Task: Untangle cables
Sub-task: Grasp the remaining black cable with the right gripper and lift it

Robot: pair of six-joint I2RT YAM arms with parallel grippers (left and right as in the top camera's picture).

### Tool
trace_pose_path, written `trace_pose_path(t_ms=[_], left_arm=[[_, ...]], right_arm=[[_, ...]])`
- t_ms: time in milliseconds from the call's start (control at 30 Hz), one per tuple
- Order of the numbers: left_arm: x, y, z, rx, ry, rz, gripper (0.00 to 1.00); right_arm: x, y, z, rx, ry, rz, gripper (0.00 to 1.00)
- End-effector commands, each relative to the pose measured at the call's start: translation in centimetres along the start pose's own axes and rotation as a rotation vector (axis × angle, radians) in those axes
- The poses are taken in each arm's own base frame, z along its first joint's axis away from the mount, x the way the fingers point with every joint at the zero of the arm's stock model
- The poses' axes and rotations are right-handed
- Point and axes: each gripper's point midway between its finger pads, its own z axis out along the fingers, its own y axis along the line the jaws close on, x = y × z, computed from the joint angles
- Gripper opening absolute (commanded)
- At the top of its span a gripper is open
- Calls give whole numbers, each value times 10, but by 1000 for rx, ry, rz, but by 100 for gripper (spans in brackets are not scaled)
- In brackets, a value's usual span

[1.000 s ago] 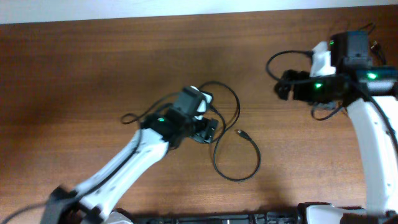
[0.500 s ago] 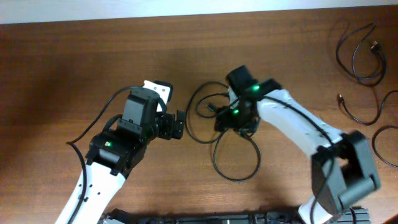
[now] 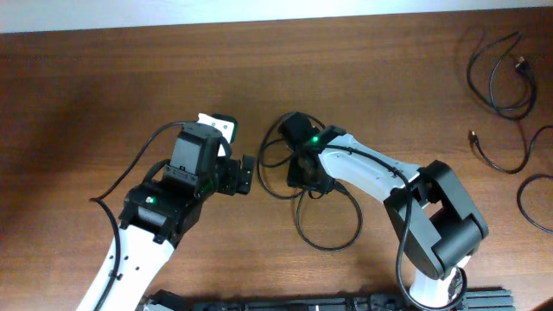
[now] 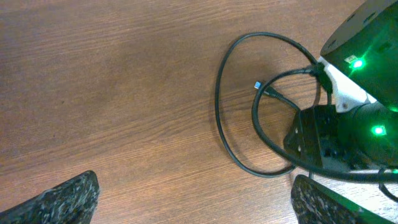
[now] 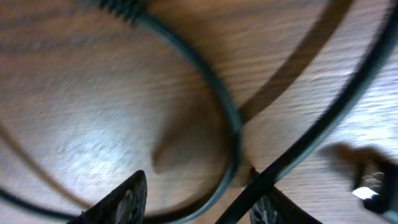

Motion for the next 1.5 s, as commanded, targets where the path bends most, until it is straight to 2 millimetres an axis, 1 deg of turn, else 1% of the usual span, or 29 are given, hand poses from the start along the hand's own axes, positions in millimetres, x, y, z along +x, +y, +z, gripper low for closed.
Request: trace_pose_path(t_ms=[0, 33, 67, 133, 167, 267, 333, 400, 467, 500, 533, 600, 633, 667, 733, 767, 800, 833, 900, 933, 967, 1000, 1167, 1333, 1400, 1467], left_arm=[[-2, 4, -6, -15, -7, 8, 99], [-2, 4, -6, -15, -3, 9, 99], [-2, 4, -6, -15, -3, 9, 99], [-2, 4, -6, -15, -4, 9, 99], [-2, 4, -6, -14, -4, 8, 99], [-2, 4, -6, -14, -4, 9, 99], [-2, 4, -6, -14, -4, 9, 99], [-2, 4, -6, -14, -4, 9, 99], [-2, 4, -6, -14, -4, 9, 99], [-2, 4, -6, -14, -4, 9, 99], [-2, 4, -6, -14, -4, 9, 99], [-2, 4, -6, -14, -4, 9, 99], [-2, 4, -6, -14, -4, 9, 99], [-2, 4, -6, -14, -4, 9, 99], [-2, 4, -6, -14, -4, 9, 99], [-2, 4, -6, -14, -4, 9, 99], [-2, 4, -6, -14, -4, 9, 99], [-2, 4, -6, -14, -4, 9, 99], [-2, 4, -6, -14, -4, 9, 99], [-2, 4, -6, -14, -4, 9, 99], [-2, 4, -6, -14, -4, 9, 99], [-2, 4, -6, -14, -4, 9, 99], [-2, 4, -6, -14, -4, 9, 99], [-2, 4, -6, -14, -4, 9, 99], [-2, 4, -6, -14, -4, 9, 99], [-2, 4, -6, -14, -4, 9, 99]], right_arm=[[-7, -16, 12, 94, -51, 66, 45], [-6, -18, 14, 102, -44, 66, 41], [-4, -20, 17, 112, -36, 66, 33], [-3, -22, 21, 122, -28, 66, 12], [-3, -22, 22, 125, -26, 66, 4], [-4, -22, 22, 123, -27, 55, 4], [-13, -21, 18, 112, -31, -30, 4], [-23, -22, 8, 111, -34, -99, 4], [-44, -31, -12, 141, -55, -152, 4], [-60, -39, -27, 172, -73, -160, 4], [-67, -42, -35, 182, -81, -164, 4], [-88, -50, -60, 193, -95, -190, 4], [-102, -53, -78, 188, -108, -204, 4], [-110, -54, -90, 183, -121, -211, 4], [-131, -57, -115, 165, -166, -231, 4], [-145, -58, -129, 151, -203, -237, 4], [-156, -59, -139, 141, -235, -236, 4], [-172, -63, -153, 126, -284, -222, 4], [-196, -75, -168, 115, -354, -177, 4], [-206, -81, -173, 108, -385, -160, 4], [-220, -90, -177, 101, -425, -127, 4], [-229, -101, -179, 101, -443, -100, 4], [-251, -137, -175, 115, -480, -31, 4], [-258, -163, -163, 140, -463, 18, 4], [-276, -185, -168, 201, -525, 61, 4], [-288, -202, -173, 249, -576, 97, 4]])
